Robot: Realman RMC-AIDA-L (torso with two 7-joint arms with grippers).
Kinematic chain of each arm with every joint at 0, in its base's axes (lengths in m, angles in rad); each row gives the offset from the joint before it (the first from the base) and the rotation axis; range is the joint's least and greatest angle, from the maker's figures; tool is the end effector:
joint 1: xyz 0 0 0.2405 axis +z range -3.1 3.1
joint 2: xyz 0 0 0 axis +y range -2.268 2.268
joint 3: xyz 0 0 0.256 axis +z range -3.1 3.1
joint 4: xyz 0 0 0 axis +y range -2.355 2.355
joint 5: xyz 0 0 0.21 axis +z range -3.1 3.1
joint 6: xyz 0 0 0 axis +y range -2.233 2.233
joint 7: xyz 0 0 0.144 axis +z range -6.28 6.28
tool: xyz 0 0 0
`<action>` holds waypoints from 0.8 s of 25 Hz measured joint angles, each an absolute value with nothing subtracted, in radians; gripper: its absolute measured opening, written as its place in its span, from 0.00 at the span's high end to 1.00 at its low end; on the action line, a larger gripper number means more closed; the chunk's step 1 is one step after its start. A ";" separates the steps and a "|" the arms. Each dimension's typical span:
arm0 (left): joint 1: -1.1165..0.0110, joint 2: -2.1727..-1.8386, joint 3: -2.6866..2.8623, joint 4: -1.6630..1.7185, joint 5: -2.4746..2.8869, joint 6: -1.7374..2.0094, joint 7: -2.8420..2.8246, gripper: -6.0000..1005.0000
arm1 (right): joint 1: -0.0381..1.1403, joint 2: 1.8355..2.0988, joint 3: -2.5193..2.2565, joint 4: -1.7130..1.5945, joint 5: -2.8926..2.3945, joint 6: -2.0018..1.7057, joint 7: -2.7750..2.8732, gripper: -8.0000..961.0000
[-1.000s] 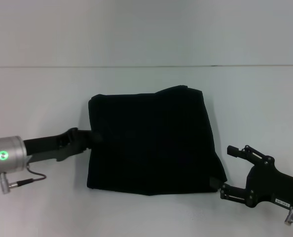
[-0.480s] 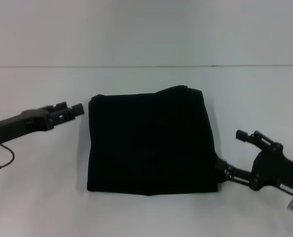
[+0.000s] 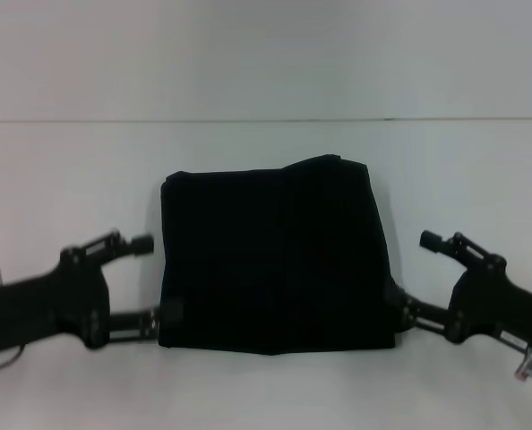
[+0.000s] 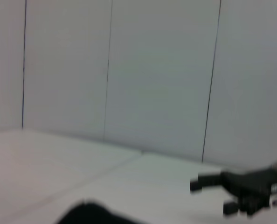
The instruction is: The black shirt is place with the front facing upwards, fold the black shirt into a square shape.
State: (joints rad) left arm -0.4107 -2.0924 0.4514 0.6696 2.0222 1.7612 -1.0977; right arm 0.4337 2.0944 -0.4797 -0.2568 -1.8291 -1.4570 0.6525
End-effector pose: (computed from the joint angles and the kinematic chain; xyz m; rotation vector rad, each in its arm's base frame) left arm -0.2922 0.2831 0.0251 -2.6008 -0.3976 -0.8538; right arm 0.3046 0.2876 -0.0399 -2.3796 0.3435 0.8078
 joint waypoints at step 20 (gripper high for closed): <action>-0.341 -2.097 0.459 0.661 2.123 1.643 -1.107 0.04 | 0.348 2.091 -0.554 -0.245 -1.830 -1.374 0.639 0.02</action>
